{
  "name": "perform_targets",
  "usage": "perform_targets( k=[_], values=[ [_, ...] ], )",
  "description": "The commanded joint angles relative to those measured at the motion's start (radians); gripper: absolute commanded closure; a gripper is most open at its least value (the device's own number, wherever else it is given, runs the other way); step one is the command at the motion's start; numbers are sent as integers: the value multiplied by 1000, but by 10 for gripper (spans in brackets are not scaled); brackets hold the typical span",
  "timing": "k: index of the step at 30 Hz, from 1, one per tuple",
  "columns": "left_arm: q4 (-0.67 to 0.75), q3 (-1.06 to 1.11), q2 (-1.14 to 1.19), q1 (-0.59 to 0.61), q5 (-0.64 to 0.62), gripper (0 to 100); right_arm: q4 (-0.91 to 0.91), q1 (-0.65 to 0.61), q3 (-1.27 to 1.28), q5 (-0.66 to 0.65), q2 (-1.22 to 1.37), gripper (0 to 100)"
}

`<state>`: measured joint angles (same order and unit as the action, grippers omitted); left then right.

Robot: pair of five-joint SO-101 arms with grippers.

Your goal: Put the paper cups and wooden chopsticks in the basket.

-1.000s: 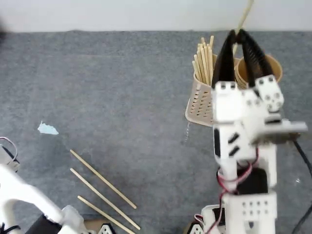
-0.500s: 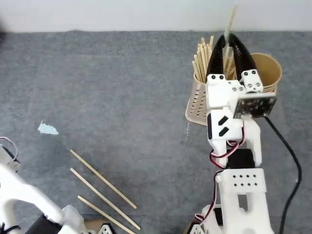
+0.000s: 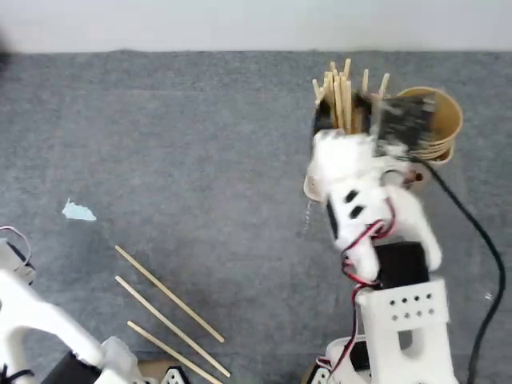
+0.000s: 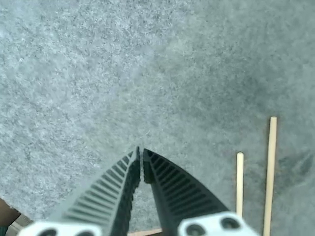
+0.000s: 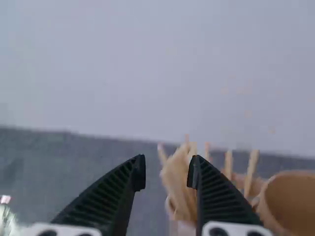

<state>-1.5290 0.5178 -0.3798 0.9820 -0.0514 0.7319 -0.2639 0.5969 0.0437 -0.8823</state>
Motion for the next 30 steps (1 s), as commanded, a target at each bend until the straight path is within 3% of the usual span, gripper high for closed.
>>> perform_targets(
  k=[1, 7, 13, 20, 23, 30],
  values=[
    [38, 4, 2, -5, 5, 987, 255, -120, -60, 14, -4, 854],
    [40, 8, 2, -5, 5, 987, 476, -308, -55, 15, 4, 854],
    [40, 7, 2, -5, 3, 987, 516, -526, 104, 51, -1, 853],
    [44, 1, 2, 2, 3, 987, 410, -811, 307, 153, 4, 718],
    [44, 1, 2, 2, 3, 987, 331, -921, 365, 196, 5, 706],
    [44, 1, 2, 2, 3, 987, 194, -1030, 446, 213, 27, 707]
  ],
)
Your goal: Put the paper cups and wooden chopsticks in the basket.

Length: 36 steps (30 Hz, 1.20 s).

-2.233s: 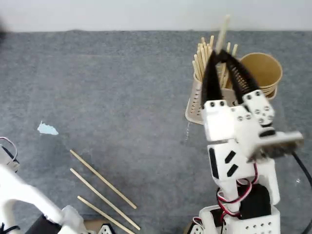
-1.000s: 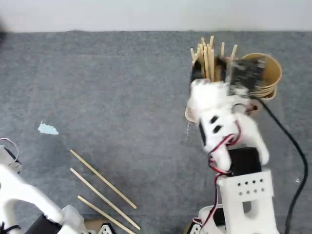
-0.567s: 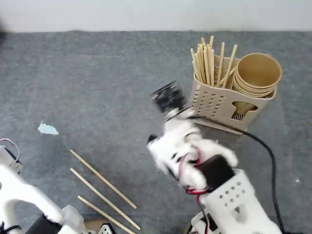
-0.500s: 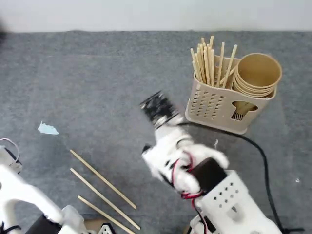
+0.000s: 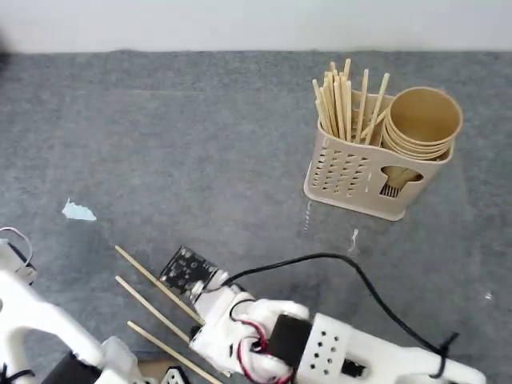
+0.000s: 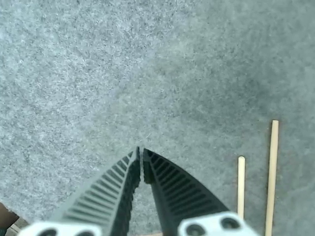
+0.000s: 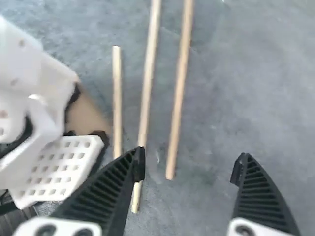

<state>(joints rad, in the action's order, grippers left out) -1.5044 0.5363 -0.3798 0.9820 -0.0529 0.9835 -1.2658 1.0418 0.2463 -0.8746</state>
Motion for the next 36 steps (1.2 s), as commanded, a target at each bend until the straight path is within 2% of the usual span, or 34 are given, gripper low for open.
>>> perform_targets(
  k=[1, 14, 36],
  values=[
    [20, -18, 2, 2, 5, 987, -71, -33, 6, 11, 42, 707],
    [15, -18, 2, 2, 2, 987, -291, -85, -69, 9, 481, 704],
    [15, -13, 2, 2, 5, 987, -302, -84, -77, 72, 503, 707]
  ],
)
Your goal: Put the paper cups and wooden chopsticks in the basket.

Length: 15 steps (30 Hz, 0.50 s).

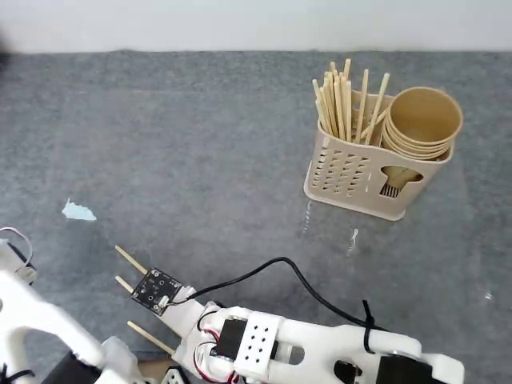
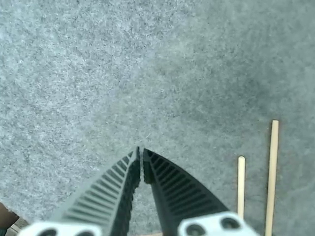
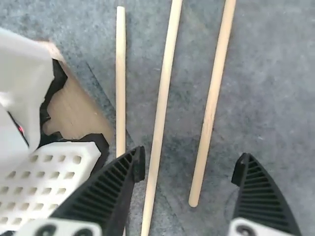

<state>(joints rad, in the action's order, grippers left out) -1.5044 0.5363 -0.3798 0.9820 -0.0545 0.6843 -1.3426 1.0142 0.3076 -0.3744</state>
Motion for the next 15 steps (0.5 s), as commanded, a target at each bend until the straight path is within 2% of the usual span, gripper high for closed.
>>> perform_targets(
  k=[1, 15],
  values=[
    [15, -13, 2, 2, 6, 987, -2, -7, -43, 8, 2, 707],
    [14, -12, 2, 0, 6, 987, 42, -12, -3, -58, 38, 707]
  ],
)
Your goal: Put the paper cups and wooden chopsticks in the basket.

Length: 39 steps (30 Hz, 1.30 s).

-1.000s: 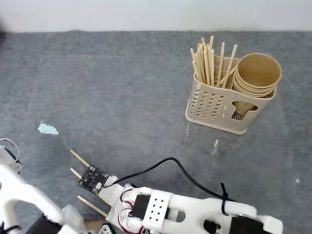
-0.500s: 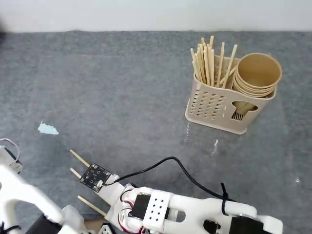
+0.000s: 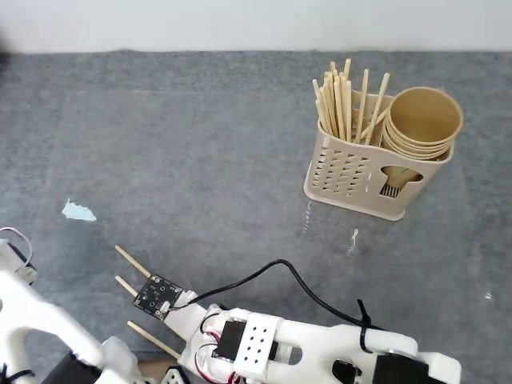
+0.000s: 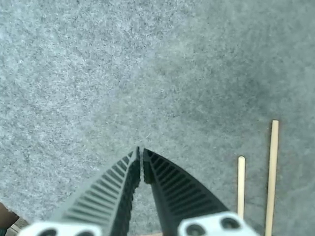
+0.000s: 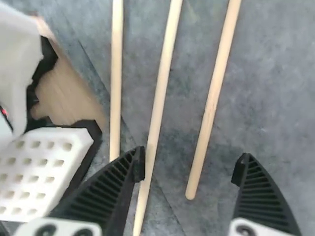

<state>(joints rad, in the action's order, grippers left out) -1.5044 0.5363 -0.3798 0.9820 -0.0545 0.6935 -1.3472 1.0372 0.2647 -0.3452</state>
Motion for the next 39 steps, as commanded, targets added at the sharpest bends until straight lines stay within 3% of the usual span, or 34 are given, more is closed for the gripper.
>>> perform_targets(
  k=[1, 10, 16, 20, 25, 29, 39],
  values=[
    [14, -12, 2, 0, 6, 987, 50, -7, -31, -15, 8, 707],
    [14, -12, 2, 0, 6, 987, 156, -1, -34, -15, 8, 708],
    [14, -12, 2, 0, 6, 987, 145, -1, -37, -15, 8, 867],
    [14, -12, 2, 2, 6, 987, 145, 4, -37, -15, 8, 883],
    [14, -12, 2, 2, 6, 987, 145, 67, -37, -15, 7, 894],
    [14, -12, 2, 2, 6, 987, 143, 107, -37, -14, 7, 979],
    [14, -13, 2, 2, 6, 987, 196, 246, -37, -15, -2, 983]
  ],
)
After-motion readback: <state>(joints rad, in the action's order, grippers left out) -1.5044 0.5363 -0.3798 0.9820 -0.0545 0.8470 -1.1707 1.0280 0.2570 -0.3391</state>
